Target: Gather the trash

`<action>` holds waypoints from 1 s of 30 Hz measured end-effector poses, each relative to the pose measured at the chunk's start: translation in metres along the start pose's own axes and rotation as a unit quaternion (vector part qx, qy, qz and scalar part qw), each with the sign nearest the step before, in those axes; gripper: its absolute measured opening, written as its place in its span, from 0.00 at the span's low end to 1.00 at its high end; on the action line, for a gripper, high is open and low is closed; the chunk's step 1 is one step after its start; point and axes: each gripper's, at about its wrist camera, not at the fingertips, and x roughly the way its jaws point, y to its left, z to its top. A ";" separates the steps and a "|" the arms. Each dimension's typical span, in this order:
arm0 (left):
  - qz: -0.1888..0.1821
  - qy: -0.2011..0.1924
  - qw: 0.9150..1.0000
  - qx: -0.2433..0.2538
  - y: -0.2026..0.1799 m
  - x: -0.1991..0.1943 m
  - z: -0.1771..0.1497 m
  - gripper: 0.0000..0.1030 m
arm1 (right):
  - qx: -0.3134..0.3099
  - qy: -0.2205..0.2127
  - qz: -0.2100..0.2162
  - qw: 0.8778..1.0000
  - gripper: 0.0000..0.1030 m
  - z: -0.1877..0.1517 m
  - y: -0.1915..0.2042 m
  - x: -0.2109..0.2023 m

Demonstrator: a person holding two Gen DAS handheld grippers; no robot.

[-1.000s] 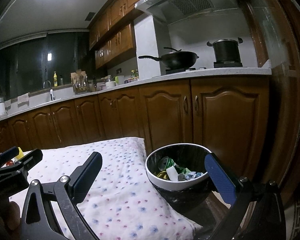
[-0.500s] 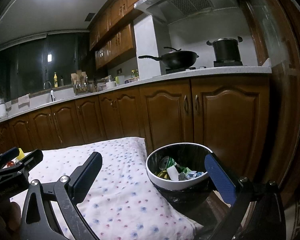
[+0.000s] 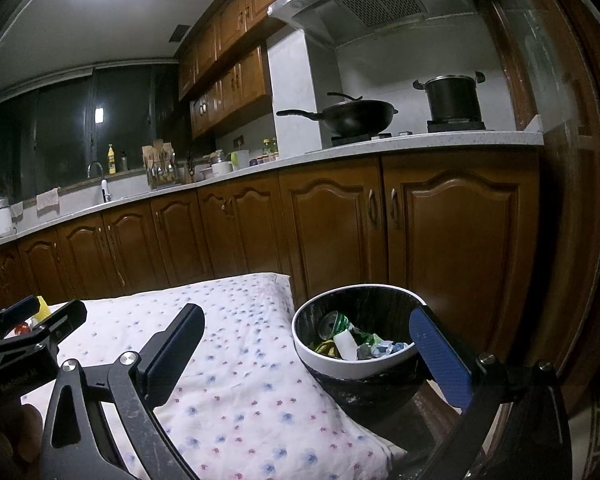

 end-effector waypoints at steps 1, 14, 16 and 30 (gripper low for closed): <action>0.000 0.000 1.000 0.000 0.000 0.000 0.000 1.00 | -0.001 0.000 0.000 1.000 1.00 0.000 0.000 0.001; 0.002 0.001 1.000 0.000 -0.002 -0.001 0.000 1.00 | 0.000 0.001 0.001 1.000 1.00 0.000 0.000 0.000; 0.001 0.000 1.000 0.000 -0.002 -0.001 -0.001 1.00 | 0.000 0.001 0.001 1.000 1.00 -0.001 0.001 0.000; -0.007 0.013 1.000 -0.002 0.004 0.007 -0.009 1.00 | 0.002 0.007 0.005 1.000 1.00 -0.007 0.006 -0.001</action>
